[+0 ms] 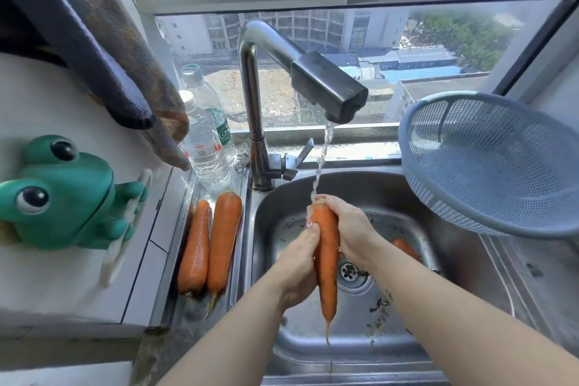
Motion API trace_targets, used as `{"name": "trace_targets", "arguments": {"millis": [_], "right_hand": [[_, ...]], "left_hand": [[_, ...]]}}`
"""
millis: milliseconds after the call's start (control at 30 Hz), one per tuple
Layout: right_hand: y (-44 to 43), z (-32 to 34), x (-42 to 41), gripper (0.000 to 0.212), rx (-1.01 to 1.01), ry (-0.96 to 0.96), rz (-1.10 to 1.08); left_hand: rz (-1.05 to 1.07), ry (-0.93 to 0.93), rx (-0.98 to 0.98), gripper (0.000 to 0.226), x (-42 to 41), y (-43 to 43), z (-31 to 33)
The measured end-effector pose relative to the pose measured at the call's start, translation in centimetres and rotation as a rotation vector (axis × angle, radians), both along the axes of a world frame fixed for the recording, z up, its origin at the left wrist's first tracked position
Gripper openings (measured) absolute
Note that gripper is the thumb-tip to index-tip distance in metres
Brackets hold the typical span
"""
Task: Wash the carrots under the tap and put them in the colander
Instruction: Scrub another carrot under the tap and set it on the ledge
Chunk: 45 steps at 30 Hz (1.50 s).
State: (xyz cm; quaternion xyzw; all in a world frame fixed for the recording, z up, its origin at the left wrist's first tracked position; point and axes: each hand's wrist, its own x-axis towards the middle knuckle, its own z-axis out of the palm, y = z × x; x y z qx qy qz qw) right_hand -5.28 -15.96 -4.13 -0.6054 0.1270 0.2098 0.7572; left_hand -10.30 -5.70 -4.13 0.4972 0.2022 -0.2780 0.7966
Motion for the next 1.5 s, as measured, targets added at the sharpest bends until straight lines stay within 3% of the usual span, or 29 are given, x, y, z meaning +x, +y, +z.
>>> {"name": "trace_targets", "arguments": {"millis": [133,300,433,533,667,833,933,967,1033,1100,1167,1233,1300,1367,1433,1500], "right_hand": [[0.2,0.4,-0.4,0.027,-0.069,-0.026,0.017],[0.3,0.8,-0.7,0.025,-0.169,-0.007,0.114],[0.1,0.5,-1.3,0.030,-0.159,-0.006,0.167],[-0.4,-0.1,-3.0,0.025,-0.144,0.072,0.370],[-1.7,-0.5,-4.3,0.054,-0.160,0.164,0.564],[-2.1,0.4,-4.6,0.043,-0.519,0.021,0.599],[-2.1,1.6,-5.1,0.021,-0.631,-0.128,0.678],[-2.0,1.9,-5.4,0.016,-0.662,-0.168,0.691],[-1.5,2.0,-5.7,0.017,-0.779,-0.236,0.681],[-1.1,1.6,-5.7,0.023,-0.932,-0.291,0.694],[-1.2,1.3,-5.6,0.017,-1.005,-0.300,0.728],[-1.7,1.6,-5.3,0.013,-0.934,-0.226,0.732],[-2.5,2.2,-5.0,0.015,-0.775,-0.067,0.683],[-3.0,2.6,-4.9,0.014,-0.679,0.036,0.648],[-2.9,2.3,-5.1,0.013,-0.745,0.007,0.672],[-2.3,1.6,-5.4,0.014,-0.825,-0.066,0.682]], "left_hand": [[0.023,-0.034,0.060,0.042,0.6,-0.1,0.4],[0.111,0.092,-0.021,0.054,0.5,-0.5,0.6],[0.196,0.067,-0.084,0.040,0.1,-0.2,0.4],[0.254,0.030,-0.098,0.036,0.4,0.4,-0.1],[0.229,0.001,0.025,0.035,0.2,0.8,-0.4],[0.032,-0.206,0.431,0.052,0.0,1.5,-1.0],[0.121,-0.182,0.330,0.064,0.8,1.7,-1.1],[0.133,-0.177,0.328,0.061,1.2,1.6,-1.4],[0.195,-0.168,0.395,0.031,1.9,1.2,-1.8],[0.369,-0.030,0.363,0.015,2.5,0.5,-2.0],[0.491,0.134,0.193,0.026,2.7,0.0,-1.6],[0.463,0.164,0.105,0.033,2.6,-0.4,-1.2],[0.367,0.064,0.104,0.033,2.2,-0.8,-1.1],[0.249,-0.067,0.155,0.053,1.5,-0.9,-1.0],[0.192,-0.145,0.183,0.068,1.0,-0.6,-1.1],[0.208,-0.162,0.254,0.057,0.8,-0.2,-1.6]]}}
